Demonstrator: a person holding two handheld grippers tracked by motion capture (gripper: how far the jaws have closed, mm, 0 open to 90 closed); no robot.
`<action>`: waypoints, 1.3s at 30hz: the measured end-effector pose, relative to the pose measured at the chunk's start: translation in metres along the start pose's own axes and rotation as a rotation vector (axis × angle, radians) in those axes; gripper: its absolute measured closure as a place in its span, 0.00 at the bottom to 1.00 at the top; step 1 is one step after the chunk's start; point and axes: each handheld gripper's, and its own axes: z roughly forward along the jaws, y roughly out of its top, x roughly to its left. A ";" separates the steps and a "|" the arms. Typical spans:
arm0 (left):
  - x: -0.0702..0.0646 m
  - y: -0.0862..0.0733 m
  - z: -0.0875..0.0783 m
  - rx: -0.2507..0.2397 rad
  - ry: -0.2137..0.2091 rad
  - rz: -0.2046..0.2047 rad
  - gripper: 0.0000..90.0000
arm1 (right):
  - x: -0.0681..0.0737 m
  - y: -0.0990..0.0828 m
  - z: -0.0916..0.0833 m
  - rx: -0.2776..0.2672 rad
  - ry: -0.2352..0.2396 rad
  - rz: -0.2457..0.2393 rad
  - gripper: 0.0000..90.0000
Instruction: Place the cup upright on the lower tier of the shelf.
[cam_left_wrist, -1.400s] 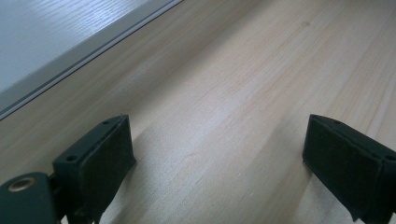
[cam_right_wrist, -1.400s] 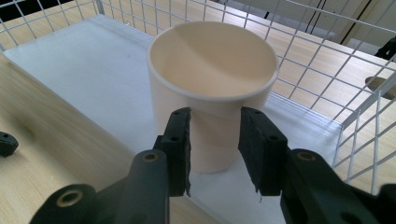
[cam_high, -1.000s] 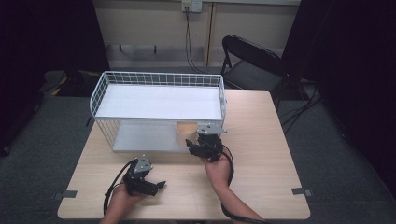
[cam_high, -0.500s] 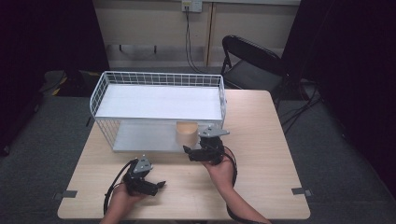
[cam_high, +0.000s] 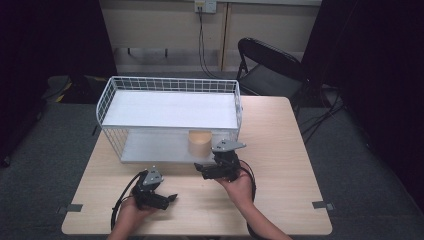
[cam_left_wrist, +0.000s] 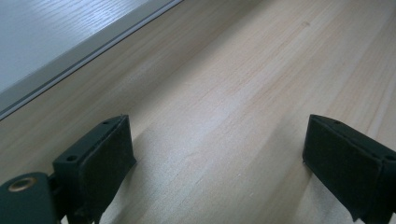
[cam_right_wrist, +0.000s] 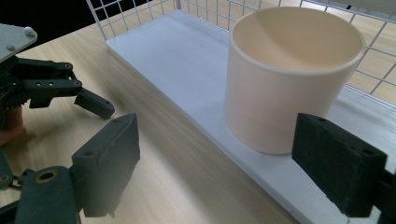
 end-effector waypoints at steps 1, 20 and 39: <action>0.000 0.000 0.000 0.000 0.000 0.000 0.09 | 0.000 -0.001 -0.001 0.001 0.006 0.000 0.16; 0.000 0.000 0.000 0.000 0.000 0.000 0.09 | -0.007 -0.024 -0.021 0.038 0.069 -0.014 0.16; 0.000 0.000 0.000 0.000 0.000 0.000 0.09 | -0.020 -0.053 -0.038 0.070 0.088 -0.021 0.17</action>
